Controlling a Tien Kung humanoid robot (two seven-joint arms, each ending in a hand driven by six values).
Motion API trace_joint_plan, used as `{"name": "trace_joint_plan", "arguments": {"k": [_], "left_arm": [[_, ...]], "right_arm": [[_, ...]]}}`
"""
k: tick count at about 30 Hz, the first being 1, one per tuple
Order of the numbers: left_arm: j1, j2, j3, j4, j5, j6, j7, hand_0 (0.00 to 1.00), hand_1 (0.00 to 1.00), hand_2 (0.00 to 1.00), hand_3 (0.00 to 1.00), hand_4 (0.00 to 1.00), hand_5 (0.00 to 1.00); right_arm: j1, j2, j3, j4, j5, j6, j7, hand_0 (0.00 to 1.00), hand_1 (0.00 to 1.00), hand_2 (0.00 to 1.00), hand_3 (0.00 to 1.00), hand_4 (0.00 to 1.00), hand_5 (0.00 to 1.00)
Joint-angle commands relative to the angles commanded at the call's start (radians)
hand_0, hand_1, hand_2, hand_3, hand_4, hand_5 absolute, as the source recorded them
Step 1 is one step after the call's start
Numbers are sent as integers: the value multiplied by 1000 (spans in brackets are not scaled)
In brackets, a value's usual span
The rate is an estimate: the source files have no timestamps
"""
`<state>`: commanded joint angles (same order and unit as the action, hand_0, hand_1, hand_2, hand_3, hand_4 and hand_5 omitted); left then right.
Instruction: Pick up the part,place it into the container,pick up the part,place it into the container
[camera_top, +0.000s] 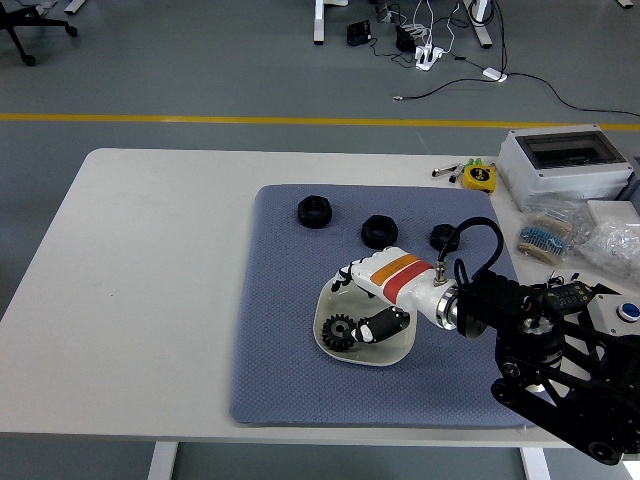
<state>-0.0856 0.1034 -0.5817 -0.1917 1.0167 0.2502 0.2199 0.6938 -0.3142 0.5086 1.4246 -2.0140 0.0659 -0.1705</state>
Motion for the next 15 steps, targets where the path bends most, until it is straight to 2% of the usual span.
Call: {"name": "trace_joint_plan", "arguments": {"k": [8,12,15], "left_arm": [[-1,0,0,0,-1,1,0,659,519,533,559,627,599],[-1,-1,2,0,-4,2,0,659,519,533,559,627,599],[-1,-1,5,1,-10,4,-2,659,518,534,560,627,598]], "right_arm": [[-13,-13,55,6,3,-23,4,242,455,718,719,875,413],[-41,-28,114,-2,39,-107,7,242,455,718,719,875,413],[-79,-50,144,-15,149,-220,20,249,459,707,689,875,406]]}}
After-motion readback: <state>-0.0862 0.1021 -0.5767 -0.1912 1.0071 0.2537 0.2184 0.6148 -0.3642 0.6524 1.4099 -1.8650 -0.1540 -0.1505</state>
